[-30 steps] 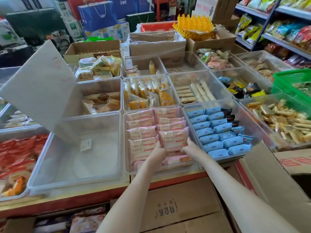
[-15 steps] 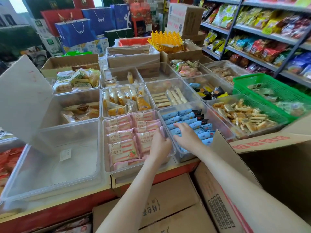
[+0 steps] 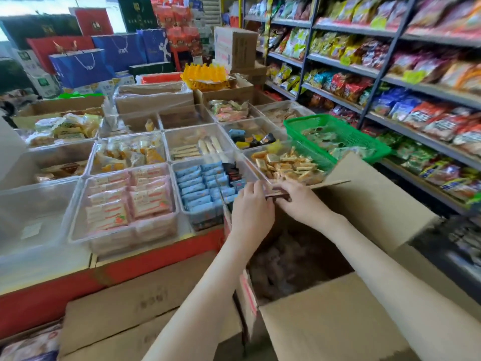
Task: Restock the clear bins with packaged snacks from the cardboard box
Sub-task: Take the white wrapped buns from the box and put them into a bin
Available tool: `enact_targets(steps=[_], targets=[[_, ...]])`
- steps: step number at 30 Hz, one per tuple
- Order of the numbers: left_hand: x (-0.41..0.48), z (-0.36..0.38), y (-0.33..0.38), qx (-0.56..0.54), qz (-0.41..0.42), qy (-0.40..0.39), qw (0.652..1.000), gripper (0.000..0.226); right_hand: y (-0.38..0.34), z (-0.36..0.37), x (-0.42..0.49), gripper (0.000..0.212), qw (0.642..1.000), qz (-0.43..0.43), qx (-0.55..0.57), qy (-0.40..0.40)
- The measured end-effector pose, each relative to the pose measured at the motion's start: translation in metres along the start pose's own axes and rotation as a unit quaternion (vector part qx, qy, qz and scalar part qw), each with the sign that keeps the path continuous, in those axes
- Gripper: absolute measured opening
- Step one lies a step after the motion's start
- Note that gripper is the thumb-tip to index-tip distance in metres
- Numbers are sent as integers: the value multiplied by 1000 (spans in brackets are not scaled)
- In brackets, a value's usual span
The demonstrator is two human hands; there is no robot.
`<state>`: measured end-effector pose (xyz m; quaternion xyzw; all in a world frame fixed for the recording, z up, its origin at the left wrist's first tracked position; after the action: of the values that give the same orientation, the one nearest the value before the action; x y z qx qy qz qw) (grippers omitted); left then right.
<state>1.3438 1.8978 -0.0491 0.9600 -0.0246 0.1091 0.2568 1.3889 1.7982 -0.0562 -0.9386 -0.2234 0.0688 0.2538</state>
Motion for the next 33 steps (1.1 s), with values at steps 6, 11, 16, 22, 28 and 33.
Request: enact_targets(steps=[6,11,16,22,28,33], targets=[[-17,100,-5,-8,-107,-150,983,46,85,49,-16,37,989,69,2,-129],[-10,193,-38,-20,-239,-279,930,52,160,114,-6,37,964,160,53,-207],[-15,299,-77,-170,-367,-343,848,56,244,166,-9,38,912,266,160,-268],[-45,456,-168,-286,-505,-274,767,76,302,228,7,47,856,326,200,-349],[-83,500,-193,-409,-619,-215,634,98,313,284,28,69,829,328,281,-355],[-67,475,-168,-459,-638,-232,573,72,298,276,42,51,857,310,210,-355]])
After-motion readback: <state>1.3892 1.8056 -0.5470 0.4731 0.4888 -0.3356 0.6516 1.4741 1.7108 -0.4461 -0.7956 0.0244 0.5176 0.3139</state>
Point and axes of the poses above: each hand's wrist, its own x-axis towards the middle knuckle, its own z-axis out of the palm, y = z × x, the point moved 8 cm from there along x, towards the middle knuckle, and after that the axes turned 6 degrees about -y, right-handed, at the moved point
